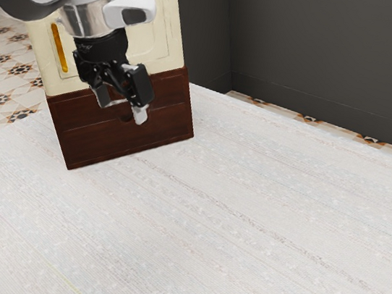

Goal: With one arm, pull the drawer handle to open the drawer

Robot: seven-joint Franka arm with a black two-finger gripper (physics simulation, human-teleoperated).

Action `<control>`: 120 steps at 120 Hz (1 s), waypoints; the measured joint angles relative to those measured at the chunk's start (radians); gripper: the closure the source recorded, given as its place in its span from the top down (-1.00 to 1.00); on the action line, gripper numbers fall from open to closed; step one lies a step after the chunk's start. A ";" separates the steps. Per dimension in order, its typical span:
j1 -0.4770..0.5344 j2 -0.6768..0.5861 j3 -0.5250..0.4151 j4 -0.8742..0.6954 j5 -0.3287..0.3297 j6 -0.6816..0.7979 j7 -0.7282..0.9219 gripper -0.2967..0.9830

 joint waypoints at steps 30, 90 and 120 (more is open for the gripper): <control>0.041 -0.001 0.002 0.003 0.006 -0.022 0.017 0.54; -0.027 0.120 -0.080 0.314 0.050 -0.074 0.085 0.54; -0.002 0.193 -0.077 0.312 0.072 0.016 0.203 0.54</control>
